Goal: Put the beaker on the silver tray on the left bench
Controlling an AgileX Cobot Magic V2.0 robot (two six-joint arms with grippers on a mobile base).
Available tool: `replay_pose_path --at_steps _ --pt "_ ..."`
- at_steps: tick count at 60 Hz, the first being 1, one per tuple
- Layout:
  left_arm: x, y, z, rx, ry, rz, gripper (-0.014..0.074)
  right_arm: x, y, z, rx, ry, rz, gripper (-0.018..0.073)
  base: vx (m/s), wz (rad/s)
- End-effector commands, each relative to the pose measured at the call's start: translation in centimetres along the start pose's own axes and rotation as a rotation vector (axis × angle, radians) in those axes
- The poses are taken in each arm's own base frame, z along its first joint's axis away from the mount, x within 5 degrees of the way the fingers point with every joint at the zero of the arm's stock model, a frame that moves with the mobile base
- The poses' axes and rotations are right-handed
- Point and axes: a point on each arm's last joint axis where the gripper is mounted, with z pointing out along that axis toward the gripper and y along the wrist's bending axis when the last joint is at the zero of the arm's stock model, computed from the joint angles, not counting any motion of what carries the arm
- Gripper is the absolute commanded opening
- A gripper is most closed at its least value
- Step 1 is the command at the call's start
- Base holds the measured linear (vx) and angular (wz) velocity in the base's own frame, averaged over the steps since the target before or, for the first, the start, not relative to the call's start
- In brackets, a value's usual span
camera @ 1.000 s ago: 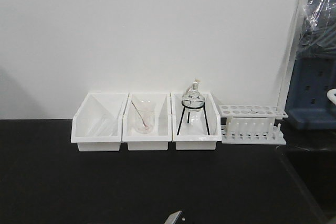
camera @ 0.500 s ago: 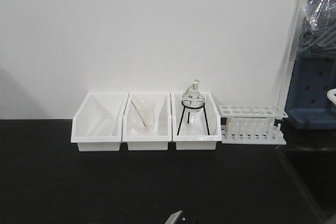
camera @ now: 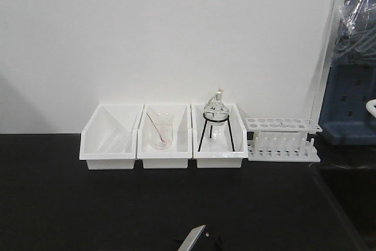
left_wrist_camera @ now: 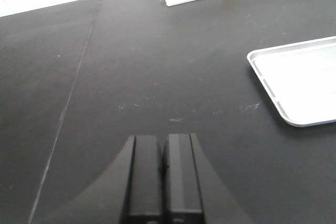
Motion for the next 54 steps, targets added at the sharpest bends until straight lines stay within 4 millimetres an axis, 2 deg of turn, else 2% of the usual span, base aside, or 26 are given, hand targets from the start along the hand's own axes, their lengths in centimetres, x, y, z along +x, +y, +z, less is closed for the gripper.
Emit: replay_pose_path --at_steps 1,10,16,22,28,29,30,35,43,49,54 --pt "-0.2 -0.1 0.2 0.003 -0.070 -0.001 0.0001 -5.4 0.1 -1.5 0.003 -0.206 -0.052 0.0650 0.00 0.00" --pt "-0.2 -0.1 0.2 0.003 -0.070 -0.001 0.0001 -9.9 0.3 -4.3 0.040 -0.256 0.000 0.0589 0.00 0.00" --pt "-0.2 -0.1 0.2 0.003 -0.070 -0.001 0.0001 -13.3 0.5 -7.4 0.098 -0.254 0.106 0.0482 0.00 0.00" --pt "-0.2 -0.1 0.2 0.003 -0.070 -0.001 0.0001 -16.2 0.9 -11.7 0.215 -0.196 0.164 0.0286 0.00 0.00" --pt "-0.2 -0.1 0.2 0.003 -0.070 -0.001 0.0001 -18.5 1.5 -17.2 0.379 -0.163 0.128 0.0013 0.00 0.00" --pt "-0.2 -0.1 0.2 0.003 -0.070 -0.001 0.0001 -18.7 1.6 -17.9 0.401 -0.164 0.134 -0.0021 0.00 0.00" --pt "-0.2 -0.1 0.2 0.003 -0.070 -0.001 0.0001 -19.0 1.8 -19.0 0.432 -0.167 0.132 -0.0018 0.00 0.00" --pt "-0.2 -0.1 0.2 0.003 -0.070 -0.001 0.0001 -19.5 2.9 -23.1 0.517 -0.203 0.116 -0.0016 0.00 0.00" --pt "-0.2 -0.1 0.2 0.003 -0.070 -0.001 0.0001 -17.2 5.0 -28.4 0.617 -0.230 0.126 -0.0013 0.00 0.00" --pt "-0.2 -0.1 0.2 0.003 -0.070 -0.001 0.0001 -15.0 6.3 -31.2 0.659 -0.263 0.130 -0.0014 0.00 0.00" --pt "-0.2 -0.1 0.2 0.003 -0.070 -0.001 0.0001 -13.7 7.0 -32.7 0.685 -0.286 0.136 -0.0014 0.00 0.00"
